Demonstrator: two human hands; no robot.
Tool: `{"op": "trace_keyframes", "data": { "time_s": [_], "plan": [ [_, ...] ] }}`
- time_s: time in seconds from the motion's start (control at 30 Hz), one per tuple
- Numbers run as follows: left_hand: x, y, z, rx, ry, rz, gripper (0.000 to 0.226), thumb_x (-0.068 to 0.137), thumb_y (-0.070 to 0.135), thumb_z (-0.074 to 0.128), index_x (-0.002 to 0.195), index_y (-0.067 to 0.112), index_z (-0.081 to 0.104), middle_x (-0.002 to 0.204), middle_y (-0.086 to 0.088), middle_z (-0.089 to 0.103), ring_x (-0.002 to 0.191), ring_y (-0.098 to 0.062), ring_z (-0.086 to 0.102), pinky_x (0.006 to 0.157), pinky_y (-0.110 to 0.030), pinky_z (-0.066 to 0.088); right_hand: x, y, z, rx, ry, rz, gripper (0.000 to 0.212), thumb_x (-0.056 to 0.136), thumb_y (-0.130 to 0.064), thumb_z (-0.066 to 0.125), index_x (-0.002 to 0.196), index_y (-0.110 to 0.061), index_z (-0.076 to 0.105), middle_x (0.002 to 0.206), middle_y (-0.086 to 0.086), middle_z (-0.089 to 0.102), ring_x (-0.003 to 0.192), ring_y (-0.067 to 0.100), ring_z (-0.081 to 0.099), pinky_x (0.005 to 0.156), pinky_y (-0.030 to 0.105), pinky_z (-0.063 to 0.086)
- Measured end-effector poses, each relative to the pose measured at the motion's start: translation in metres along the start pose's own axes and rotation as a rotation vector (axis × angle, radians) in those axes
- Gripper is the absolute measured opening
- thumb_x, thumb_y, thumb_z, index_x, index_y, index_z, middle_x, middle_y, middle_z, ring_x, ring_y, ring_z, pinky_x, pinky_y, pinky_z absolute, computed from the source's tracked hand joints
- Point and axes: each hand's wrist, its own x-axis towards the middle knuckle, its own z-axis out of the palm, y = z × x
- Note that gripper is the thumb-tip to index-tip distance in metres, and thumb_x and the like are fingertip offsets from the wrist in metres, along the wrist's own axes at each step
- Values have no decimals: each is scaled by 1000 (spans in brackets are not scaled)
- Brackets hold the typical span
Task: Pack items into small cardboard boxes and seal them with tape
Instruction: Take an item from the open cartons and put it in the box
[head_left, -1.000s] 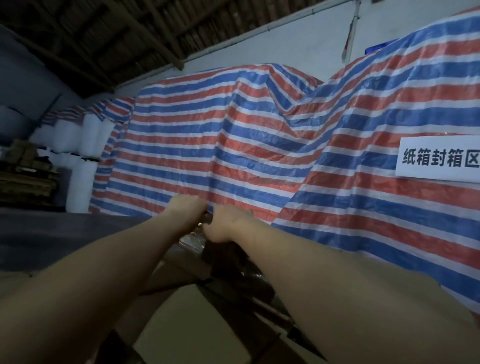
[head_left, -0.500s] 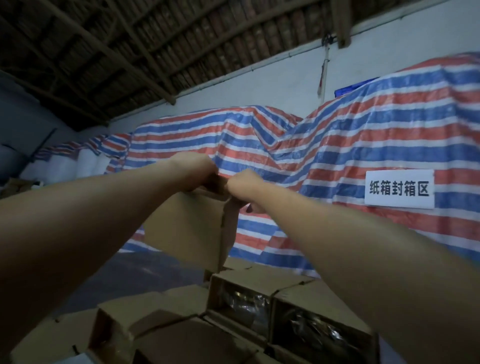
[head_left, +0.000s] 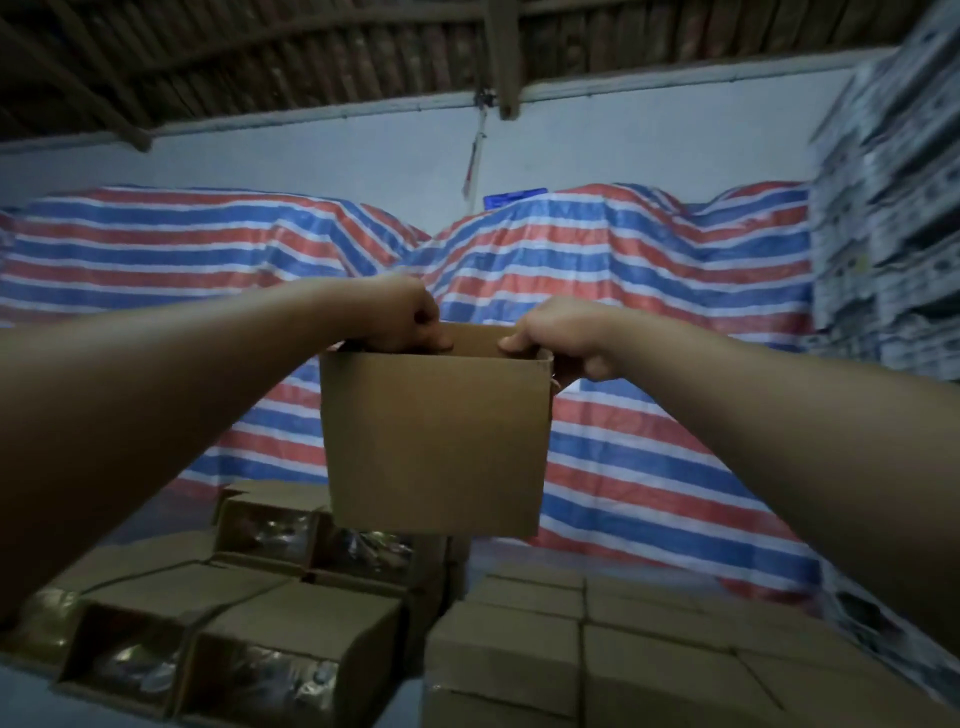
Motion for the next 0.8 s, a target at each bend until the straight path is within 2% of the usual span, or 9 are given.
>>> {"op": "trace_keyframes", "data": {
  "time_s": [0.13,0.2,0.37,0.43,0.5,0.57,0.63,0.7,0.8],
  "plan": [
    [-8,60,20,-84,-134,29,23,98,38,56,92,20,69,85,0,66,77,-14,62,70,-28,48,-60,53,-45,2,-10,124,15,102,-17,57,108,-4,62,77,7,63,48,12,60,42,22,48],
    [-11,82,39,-266,-201,22,21,95,37,61,88,21,72,84,-2,68,76,-17,63,69,-31,51,-81,83,-57,25,-23,198,21,101,-18,58,116,-2,62,83,8,64,54,12,62,43,22,48],
    [-26,113,113,-595,-334,-49,22,88,40,68,92,20,74,88,-4,73,84,-20,68,75,-38,55,-111,156,-44,94,-87,361,15,101,-17,57,109,-4,58,64,3,58,42,10,55,39,19,44],
    [-34,117,149,-783,-378,-162,21,83,36,74,95,19,75,84,0,75,81,-17,72,64,-33,57,-118,185,-26,113,-118,431,18,101,-18,57,110,-3,60,65,3,61,42,10,56,38,19,44],
    [-48,122,187,-931,-448,-256,24,81,29,76,101,16,73,87,-1,76,80,-15,73,62,-28,58,-127,215,-4,127,-152,511,26,99,-22,60,119,-5,60,84,8,68,57,13,65,46,24,49],
    [-59,126,225,-1093,-490,-322,32,82,25,76,110,11,69,101,-8,75,93,-22,72,80,-38,58,-135,242,14,134,-156,569,27,96,-29,64,118,-13,61,108,12,70,82,20,67,64,29,55],
    [-68,128,249,-1412,-495,-470,42,80,23,77,116,6,65,106,-16,73,96,-29,72,81,-39,59,-139,260,21,165,-88,603,29,90,-34,70,113,-17,61,115,14,69,92,24,65,80,34,55],
    [-73,125,265,-1649,-439,-535,43,77,26,79,114,9,68,107,-18,73,93,-31,72,72,-38,60,-138,267,22,191,-40,616,32,86,-36,74,109,-19,60,109,14,72,95,25,69,84,35,57],
    [-84,126,274,-1753,-414,-468,33,78,38,77,102,14,77,99,-15,75,81,-26,73,68,-33,60,-144,262,23,321,15,661,32,80,-33,79,102,-18,61,86,10,77,85,25,72,66,33,59]
  ]
}}
